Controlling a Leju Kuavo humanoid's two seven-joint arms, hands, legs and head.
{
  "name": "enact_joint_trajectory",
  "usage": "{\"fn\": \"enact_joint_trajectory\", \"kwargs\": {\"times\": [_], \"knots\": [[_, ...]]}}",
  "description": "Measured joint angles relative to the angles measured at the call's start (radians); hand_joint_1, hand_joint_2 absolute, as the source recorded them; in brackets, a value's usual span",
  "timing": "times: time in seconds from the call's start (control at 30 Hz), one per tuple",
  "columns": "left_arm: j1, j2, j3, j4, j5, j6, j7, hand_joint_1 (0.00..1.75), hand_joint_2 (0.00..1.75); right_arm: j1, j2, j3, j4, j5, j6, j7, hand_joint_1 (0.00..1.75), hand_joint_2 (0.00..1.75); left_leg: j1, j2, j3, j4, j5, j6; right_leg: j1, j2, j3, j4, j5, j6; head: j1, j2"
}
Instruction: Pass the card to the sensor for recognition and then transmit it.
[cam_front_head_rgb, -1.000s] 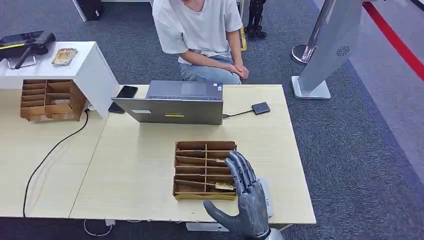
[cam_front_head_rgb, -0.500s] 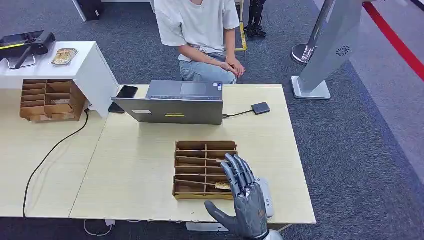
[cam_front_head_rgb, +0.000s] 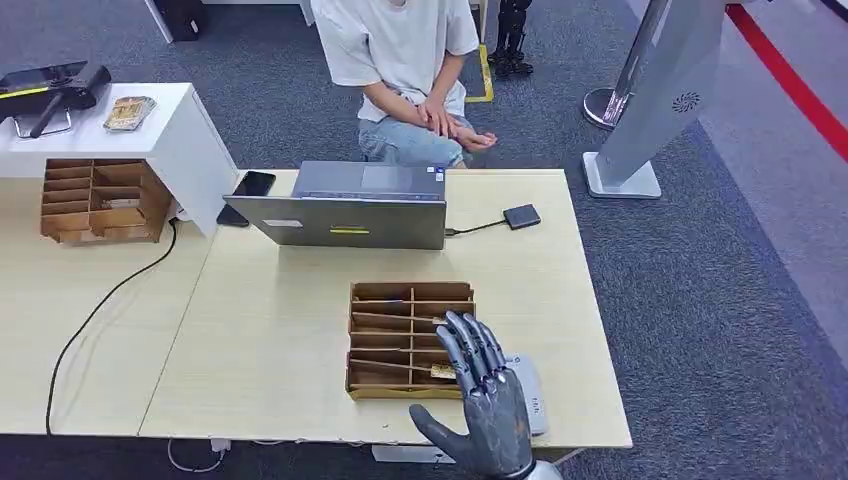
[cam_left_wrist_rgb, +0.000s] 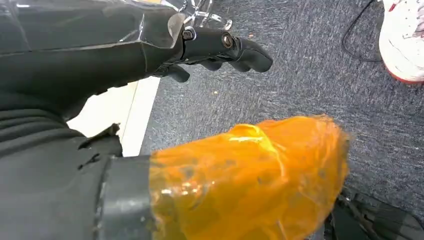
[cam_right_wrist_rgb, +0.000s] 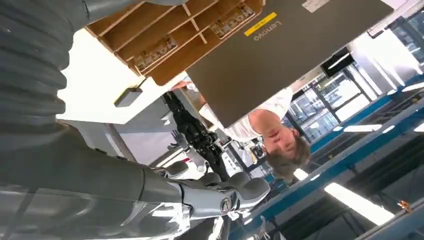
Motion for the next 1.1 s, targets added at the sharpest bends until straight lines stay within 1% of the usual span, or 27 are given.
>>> {"fn": "enact_joint_trajectory", "kwargs": {"times": [0.23, 0.67, 0.8, 1.1], "knots": [[0.000, 0.000, 0.001, 0.000, 0.001, 0.000, 0.000, 0.00, 0.00, -0.002, 0.000, -0.001, 0.039, 0.038, 0.000, 0.037, 0.00, 1.75, 0.000, 0.000, 0.000, 0.000, 0.000, 0.000, 0.000, 0.000, 0.000, 0.000, 0.000, 0.000, 0.000, 0.000], [0.000, 0.001, 0.001, 0.000, -0.017, -0.015, -0.006, 0.00, 0.00, -0.002, 0.014, -0.021, 0.119, 0.093, 0.000, 0.068, 0.00, 1.75, 0.000, 0.000, 0.000, 0.000, 0.000, 0.000, 0.000, 0.000, 0.000, 0.000, 0.000, 0.000, 0.000, 0.000], [0.000, 0.002, 0.001, 0.000, -0.027, -0.020, -0.011, 0.00, 0.00, 0.004, 0.018, -0.036, 0.137, 0.114, 0.000, 0.077, 0.00, 1.75, 0.000, 0.000, 0.000, 0.000, 0.000, 0.000, 0.000, 0.000, 0.000, 0.000, 0.000, 0.000, 0.000, 0.000], [0.000, 0.005, 0.001, 0.000, -0.042, -0.028, -0.012, 0.00, 0.00, 0.045, 0.025, -0.100, 0.154, 0.146, 0.000, 0.088, 0.00, 1.75, 0.000, 0.000, 0.000, 0.000, 0.000, 0.000, 0.000, 0.000, 0.000, 0.000, 0.000, 0.000, 0.000, 0.000]]}}
